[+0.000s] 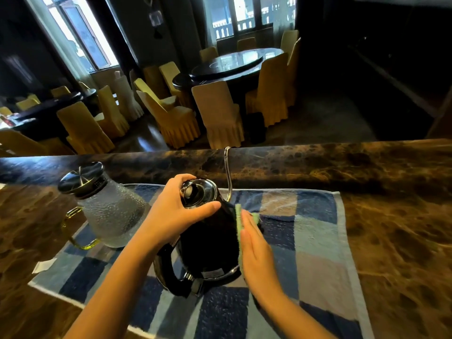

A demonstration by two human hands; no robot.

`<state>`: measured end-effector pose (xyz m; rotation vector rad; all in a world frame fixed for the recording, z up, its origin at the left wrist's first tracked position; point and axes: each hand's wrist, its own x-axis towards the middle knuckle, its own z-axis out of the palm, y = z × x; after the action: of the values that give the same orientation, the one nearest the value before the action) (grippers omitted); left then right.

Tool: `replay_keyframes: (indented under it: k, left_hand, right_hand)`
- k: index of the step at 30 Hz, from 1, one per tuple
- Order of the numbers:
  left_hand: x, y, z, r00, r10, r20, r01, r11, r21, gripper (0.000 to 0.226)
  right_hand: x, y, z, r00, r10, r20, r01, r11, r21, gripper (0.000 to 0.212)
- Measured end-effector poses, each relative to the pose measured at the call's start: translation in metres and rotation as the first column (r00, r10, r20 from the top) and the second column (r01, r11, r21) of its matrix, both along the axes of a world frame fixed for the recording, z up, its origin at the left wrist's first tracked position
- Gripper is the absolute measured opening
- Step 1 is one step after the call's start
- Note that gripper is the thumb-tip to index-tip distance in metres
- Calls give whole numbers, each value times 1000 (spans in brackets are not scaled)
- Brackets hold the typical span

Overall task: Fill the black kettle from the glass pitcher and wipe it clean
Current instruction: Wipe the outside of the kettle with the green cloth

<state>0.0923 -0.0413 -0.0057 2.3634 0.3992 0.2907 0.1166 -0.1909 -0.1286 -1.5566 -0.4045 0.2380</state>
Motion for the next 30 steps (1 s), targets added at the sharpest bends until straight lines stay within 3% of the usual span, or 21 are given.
replay_keyframes:
  k: [2, 4, 9, 13, 17, 20, 25, 30]
  left_hand:
    - [0, -1, 0, 1000, 4, -2, -4, 1000, 2, 81]
    - [0, 0, 1, 1000, 3, 0, -3, 1000, -7, 87]
    - [-3, 7, 2, 996, -87, 4, 87, 995, -46, 82]
    - [-5, 26, 15, 925, -326, -195, 313, 945, -95, 98]
    - [-3, 44, 22, 836, -472, -280, 477, 877, -57, 105]
    - [-1, 46, 22, 811, -499, -305, 525, 851, 5, 102]
    - [-5, 46, 21, 822, -507, -258, 558, 809, 187, 91]
    - [-3, 51, 10, 840, -521, -151, 543, 805, 240, 93]
  right_hand:
    - [-3, 6, 21, 989, 12, 147, -21, 998, 59, 41]
    - [10, 20, 35, 979, 42, 198, -61, 994, 89, 40]
    - [47, 37, 21, 998, -52, -37, 53, 998, 31, 34]
    - [10, 29, 5, 970, -223, -99, 226, 974, 18, 36]
    - [-3, 45, 38, 966, -260, -1, 256, 952, 166, 41]
    - [9, 58, 69, 970, -237, 52, 217, 944, 250, 33]
    - [0, 61, 73, 941, -298, 157, 253, 933, 255, 32]
    - [-29, 60, 60, 845, -431, 317, 383, 901, 204, 32]
